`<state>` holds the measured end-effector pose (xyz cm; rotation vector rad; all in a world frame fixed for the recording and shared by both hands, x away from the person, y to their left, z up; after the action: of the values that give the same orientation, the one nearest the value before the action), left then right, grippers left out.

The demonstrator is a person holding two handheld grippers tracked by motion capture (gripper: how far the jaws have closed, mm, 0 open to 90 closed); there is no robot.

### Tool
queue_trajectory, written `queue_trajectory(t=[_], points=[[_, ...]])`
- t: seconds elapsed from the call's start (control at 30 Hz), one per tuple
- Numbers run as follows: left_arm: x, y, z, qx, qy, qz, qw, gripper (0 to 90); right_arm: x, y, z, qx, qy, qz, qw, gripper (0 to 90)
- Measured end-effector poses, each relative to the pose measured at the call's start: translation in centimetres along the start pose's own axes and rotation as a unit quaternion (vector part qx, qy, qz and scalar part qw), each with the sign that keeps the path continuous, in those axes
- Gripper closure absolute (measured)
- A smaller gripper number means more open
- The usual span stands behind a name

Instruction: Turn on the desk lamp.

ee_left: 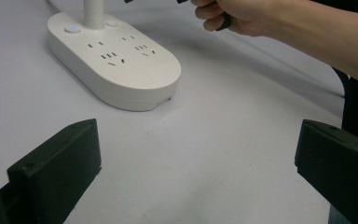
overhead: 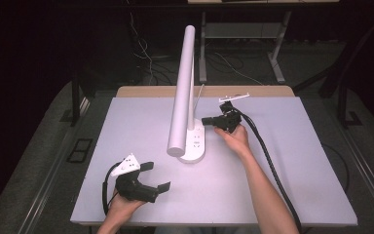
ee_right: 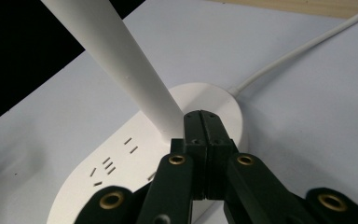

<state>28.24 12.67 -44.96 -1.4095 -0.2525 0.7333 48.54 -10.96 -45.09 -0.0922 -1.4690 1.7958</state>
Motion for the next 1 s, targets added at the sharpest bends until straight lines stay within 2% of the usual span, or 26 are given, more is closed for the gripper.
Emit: queue_trajectory(t=[0.27,0.4,0.43,0.5,0.6,0.7,0.83,0.87,0.9,1.0], points=[[0.0,0.0,-0.1,0.0,0.0,-0.001,1.0,0.0,0.6,-0.9,2.1,0.01,0.001,0.017,0.9998,89.8],[-0.1,0.1,-0.1,0.001,0.0,-0.002,1.0,0.0,0.8,-1.2,3.1,0.006,0.001,0.025,0.9997,89.9],[-0.2,0.1,-0.2,0.001,0.001,-0.002,1.0,0.0,1.0,-1.3,3.7,0.005,0.001,0.031,0.9995,89.6],[-0.2,0.1,-0.2,0.001,0.002,-0.002,1.0,0.0,1.2,-1.4,4.4,0.005,0.001,0.028,0.9996,86.5],[-0.2,0.1,-0.2,0.001,0.002,-0.001,1.0,0.0,1.5,-1.5,5.5,0.001,0.005,0.034,0.9994,79.1],[-0.2,0.1,-0.3,0.001,0.001,-0.002,1.0,0.0,1.6,-1.5,6.7,-0.005,0.015,0.04,0.9991,67.1],[-0.2,0.1,-0.3,0.001,0.002,-0.002,1.0,0.0,1.9,-1.3,8.4,-0.019,0.013,0.03,0.9993,56.1],[-0.2,0.1,-0.3,0.001,0.002,-0.002,1.0,0.0,1.9,-1.3,8.4,-0.019,0.013,0.03,0.9993,56.1],[-0.2,0.1,-0.3,0.001,0.002,-0.002,1.0,0.0,2.0,-1.0,9.2,-0.022,0.015,0.027,0.9993,49.9],[-0.2,0.1,-0.3,0.002,0.002,-0.003,1.0,0.0,2.1,-0.5,10.3,-0.024,0.026,0.023,0.9991,38.9]])
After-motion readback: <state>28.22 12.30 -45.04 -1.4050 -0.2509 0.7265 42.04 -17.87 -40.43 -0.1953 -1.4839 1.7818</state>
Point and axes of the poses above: each handheld gripper's, and its own axes: z roughly backward along the jaws, y roughly out of its underside, x roughly to its left, the point moved 6 cm from there along -z, roughly forward along the jaws, and after that the axes turned 15 degrees about -x, right-handed, at the moved point
